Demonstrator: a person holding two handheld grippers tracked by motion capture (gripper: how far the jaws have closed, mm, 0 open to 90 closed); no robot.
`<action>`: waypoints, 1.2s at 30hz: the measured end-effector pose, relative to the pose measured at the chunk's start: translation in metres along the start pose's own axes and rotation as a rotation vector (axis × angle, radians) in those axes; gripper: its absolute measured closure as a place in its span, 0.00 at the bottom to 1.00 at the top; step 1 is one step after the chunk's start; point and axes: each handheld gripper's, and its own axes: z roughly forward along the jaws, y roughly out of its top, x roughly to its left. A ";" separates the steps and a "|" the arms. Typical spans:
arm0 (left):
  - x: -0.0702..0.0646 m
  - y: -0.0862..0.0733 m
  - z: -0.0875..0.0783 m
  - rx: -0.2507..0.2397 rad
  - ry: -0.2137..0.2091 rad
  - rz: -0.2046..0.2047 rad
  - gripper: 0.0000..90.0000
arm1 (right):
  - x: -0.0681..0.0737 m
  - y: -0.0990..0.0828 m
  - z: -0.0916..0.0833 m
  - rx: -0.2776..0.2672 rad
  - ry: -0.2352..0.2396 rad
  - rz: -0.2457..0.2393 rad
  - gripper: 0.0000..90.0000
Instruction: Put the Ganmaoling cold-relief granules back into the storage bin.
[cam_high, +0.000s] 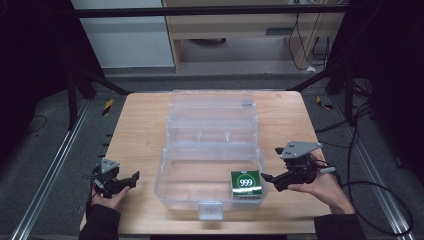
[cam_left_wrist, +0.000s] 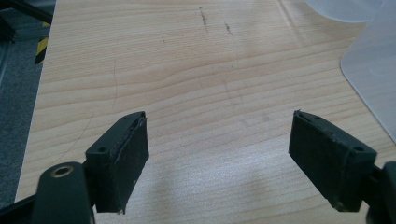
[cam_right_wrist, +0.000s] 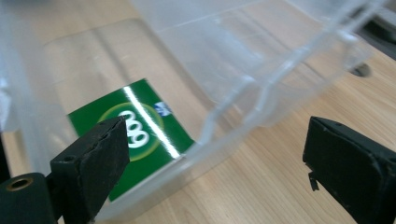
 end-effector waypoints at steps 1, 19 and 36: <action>0.000 0.000 0.000 0.001 0.000 0.001 0.21 | -0.002 -0.004 -0.001 -0.019 -0.018 0.023 0.08; 0.001 0.000 -0.001 -0.004 -0.002 -0.005 0.22 | -0.032 -0.075 0.012 -0.127 -0.283 0.355 0.07; 0.004 0.000 0.002 -0.017 0.017 -0.017 0.22 | -0.054 -0.125 0.024 -0.126 -0.498 0.535 0.04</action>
